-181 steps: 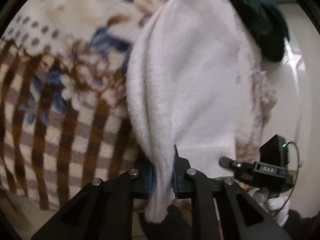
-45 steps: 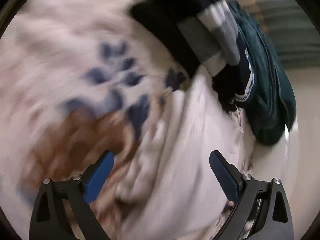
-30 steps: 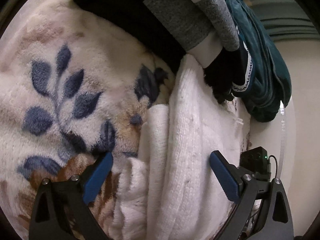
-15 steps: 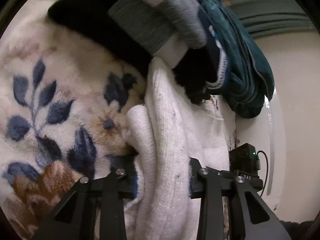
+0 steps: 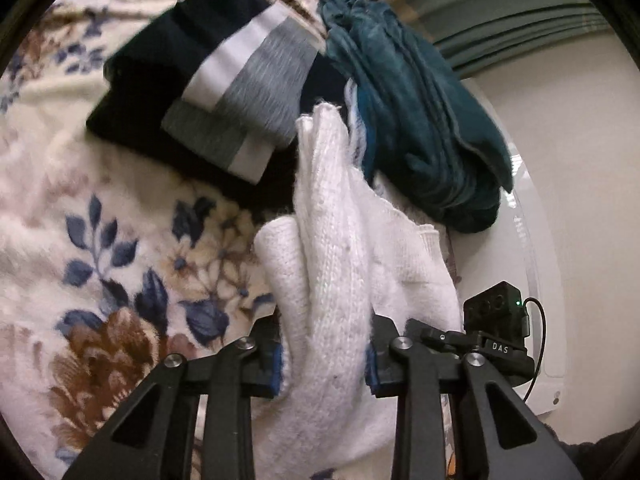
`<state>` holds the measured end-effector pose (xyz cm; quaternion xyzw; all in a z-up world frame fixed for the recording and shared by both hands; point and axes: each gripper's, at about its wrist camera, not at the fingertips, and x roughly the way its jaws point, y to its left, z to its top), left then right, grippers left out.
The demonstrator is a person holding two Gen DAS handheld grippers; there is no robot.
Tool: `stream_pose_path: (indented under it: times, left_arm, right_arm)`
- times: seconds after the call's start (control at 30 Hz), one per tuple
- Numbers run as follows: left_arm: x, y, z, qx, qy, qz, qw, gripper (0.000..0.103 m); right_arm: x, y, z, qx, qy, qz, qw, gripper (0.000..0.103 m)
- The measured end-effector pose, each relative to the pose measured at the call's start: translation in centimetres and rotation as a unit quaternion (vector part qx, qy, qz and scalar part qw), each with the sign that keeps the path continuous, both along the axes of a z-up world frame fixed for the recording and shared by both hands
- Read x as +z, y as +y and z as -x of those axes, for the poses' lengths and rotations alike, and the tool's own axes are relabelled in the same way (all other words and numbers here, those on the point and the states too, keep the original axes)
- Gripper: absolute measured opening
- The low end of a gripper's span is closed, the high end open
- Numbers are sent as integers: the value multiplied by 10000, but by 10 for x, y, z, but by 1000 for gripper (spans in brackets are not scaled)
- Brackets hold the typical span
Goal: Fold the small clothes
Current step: 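Lift the folded sweater with both tools and carry it onto the dark striped garment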
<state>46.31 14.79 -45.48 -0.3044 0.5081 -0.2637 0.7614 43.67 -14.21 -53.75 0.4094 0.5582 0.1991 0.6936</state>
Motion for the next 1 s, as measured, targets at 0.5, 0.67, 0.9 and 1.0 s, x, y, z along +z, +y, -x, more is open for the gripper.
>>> stream_pose_path:
  times: [0.5,0.67,0.9,1.0]
  left_arm:
    - [155,47,-86,238,-900,34,9956,26]
    - [167,67,-160,311,-905,-41,9954,27]
    - [79,71,-266,139,-255,-613,9977,27]
    - [28,69,-289,-21,218,-789,9966,29]
  right_arm:
    - [158,35,-104,-101,-993,-49,9950,38]
    - [168,57,-184,-191,-1070,-135,9940,38]
    - [94,77,-290,-332,-433,45,9985,38]
    - [55,78,-307,-270,-65,333,9991,38]
